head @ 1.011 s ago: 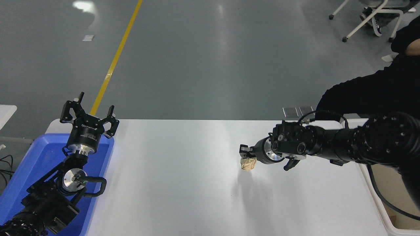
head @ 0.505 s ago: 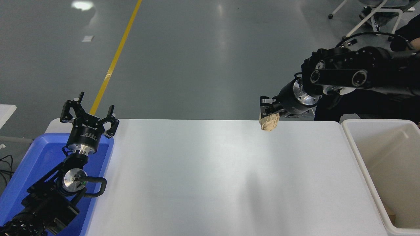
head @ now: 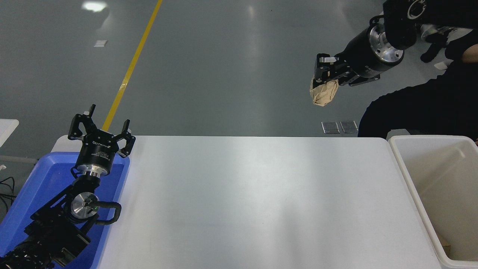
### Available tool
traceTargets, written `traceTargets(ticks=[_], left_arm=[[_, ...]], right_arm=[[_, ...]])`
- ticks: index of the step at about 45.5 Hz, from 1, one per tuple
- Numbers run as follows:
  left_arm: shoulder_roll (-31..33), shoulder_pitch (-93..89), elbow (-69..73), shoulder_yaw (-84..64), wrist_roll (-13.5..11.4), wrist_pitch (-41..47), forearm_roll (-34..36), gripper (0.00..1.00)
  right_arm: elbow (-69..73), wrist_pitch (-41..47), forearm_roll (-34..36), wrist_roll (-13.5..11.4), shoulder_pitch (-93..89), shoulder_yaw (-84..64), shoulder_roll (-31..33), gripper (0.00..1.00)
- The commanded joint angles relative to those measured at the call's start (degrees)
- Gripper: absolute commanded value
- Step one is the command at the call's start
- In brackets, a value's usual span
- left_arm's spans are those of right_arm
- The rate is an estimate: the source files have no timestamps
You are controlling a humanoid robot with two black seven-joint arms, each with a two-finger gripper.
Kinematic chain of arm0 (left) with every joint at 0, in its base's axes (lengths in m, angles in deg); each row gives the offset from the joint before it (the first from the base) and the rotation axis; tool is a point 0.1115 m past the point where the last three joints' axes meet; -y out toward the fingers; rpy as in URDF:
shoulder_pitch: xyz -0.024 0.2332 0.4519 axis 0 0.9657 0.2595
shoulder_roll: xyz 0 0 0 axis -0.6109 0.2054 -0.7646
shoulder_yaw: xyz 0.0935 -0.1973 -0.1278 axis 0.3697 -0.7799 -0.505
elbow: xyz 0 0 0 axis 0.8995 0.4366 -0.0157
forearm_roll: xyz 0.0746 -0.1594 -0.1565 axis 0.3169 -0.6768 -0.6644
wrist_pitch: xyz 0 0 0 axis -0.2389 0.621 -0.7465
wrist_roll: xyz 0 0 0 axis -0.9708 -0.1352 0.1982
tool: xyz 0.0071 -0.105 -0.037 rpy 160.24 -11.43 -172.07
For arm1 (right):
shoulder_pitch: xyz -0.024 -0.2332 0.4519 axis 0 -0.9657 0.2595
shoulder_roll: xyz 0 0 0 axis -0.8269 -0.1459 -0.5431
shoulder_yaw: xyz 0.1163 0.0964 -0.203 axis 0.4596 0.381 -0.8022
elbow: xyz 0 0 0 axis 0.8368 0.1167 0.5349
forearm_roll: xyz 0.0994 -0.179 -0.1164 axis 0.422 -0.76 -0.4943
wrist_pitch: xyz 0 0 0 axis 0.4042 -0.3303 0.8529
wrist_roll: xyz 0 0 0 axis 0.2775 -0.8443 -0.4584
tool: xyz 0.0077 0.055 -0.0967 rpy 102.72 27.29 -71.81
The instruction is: Pick up paper ball place in dustbin
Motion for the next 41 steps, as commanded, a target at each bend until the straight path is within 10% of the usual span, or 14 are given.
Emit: traceTargets(ticks=[1,41], left_arm=[[0.0,0.0,0.0,0.0,-0.1,0.0,0.0,0.98],[0.0,0.0,0.0,0.0,-0.1,-0.1,0.0,0.98]], right_arm=[[-0.8,0.0,-1.9,-0.1,-0.9,-1.0,0.4,0.00],[-32.2,-28.6,-0.8,-0.6,-43.0,-11.1,11.6,0.00]])
